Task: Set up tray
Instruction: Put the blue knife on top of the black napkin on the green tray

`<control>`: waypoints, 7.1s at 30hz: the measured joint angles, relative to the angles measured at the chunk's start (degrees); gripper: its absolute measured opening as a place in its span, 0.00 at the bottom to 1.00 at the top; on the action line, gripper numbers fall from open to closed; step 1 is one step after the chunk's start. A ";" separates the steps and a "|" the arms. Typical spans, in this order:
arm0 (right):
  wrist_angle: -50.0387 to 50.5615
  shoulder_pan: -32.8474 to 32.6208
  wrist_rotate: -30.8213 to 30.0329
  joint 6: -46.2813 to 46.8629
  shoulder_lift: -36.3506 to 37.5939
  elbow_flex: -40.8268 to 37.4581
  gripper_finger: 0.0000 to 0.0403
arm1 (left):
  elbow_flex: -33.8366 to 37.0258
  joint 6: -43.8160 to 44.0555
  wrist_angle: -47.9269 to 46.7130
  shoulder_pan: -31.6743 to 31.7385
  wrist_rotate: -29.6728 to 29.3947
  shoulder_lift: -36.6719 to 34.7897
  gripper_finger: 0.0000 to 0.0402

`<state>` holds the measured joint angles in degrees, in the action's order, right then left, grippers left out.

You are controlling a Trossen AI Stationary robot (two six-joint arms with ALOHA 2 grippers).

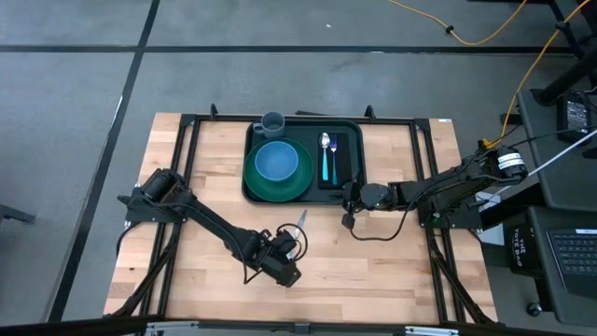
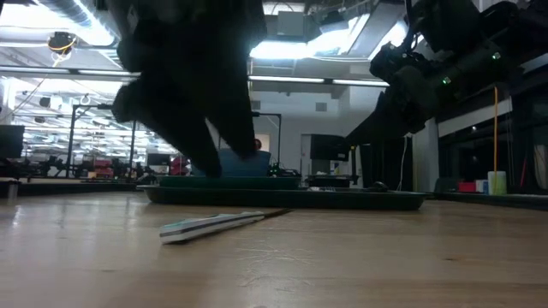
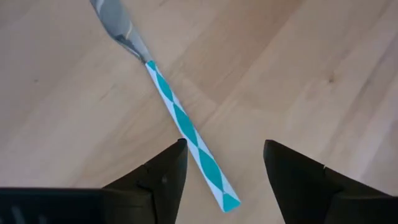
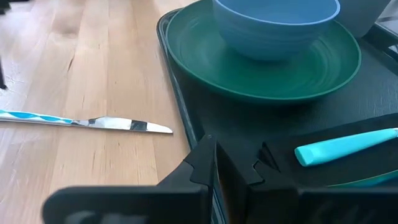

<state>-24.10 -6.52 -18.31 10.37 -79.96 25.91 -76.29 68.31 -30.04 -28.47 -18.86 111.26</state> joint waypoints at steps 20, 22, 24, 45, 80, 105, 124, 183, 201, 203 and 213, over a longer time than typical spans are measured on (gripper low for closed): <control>0.50 -0.02 0.55 1.57 0.00 0.00 0.06 | -0.22 3.18 -0.90 -0.02 2.27 6.83 0.47; 0.50 -0.02 0.55 1.57 0.00 0.00 0.06 | -0.28 3.41 -2.59 -0.02 2.69 6.87 0.45; 0.59 -0.02 0.55 1.57 0.00 0.00 0.06 | -0.28 3.37 -3.95 -0.13 2.93 6.87 0.42; 3.50 -0.04 0.59 2.99 0.00 0.00 0.06 | -0.09 -0.87 -7.02 -1.55 1.69 6.89 0.10; -16.90 -0.11 9.83 -7.89 4.82 0.00 0.06 | 0.17 -7.96 -22.19 -3.12 -11.80 -6.65 0.07; 1.67 -6.85 10.87 -7.67 21.48 -0.02 0.06 | 34.73 -42.18 28.19 6.40 -11.00 -31.31 0.07; -5.48 -10.56 1.34 -8.28 14.16 -0.02 0.06 | 50.95 -66.01 72.31 15.21 2.31 -35.56 0.07; -30.29 -0.37 7.98 -18.20 3.08 3.56 0.38 | 35.62 -80.40 96.40 32.76 27.53 -13.42 0.07; -31.21 -0.12 10.69 -18.50 3.08 4.20 0.38 | 34.97 -81.83 95.35 33.40 27.36 -13.42 0.07; -30.99 0.08 10.89 -18.53 3.08 4.39 0.38 | 34.97 -81.89 95.34 33.46 27.31 -13.42 0.07; -30.49 0.44 10.86 -18.58 3.08 4.39 0.30 | 34.97 -82.07 95.83 33.44 27.38 -13.42 0.07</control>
<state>-54.59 -6.09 -7.45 -8.21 -76.88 30.30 -41.32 -13.76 65.79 4.97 8.52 97.84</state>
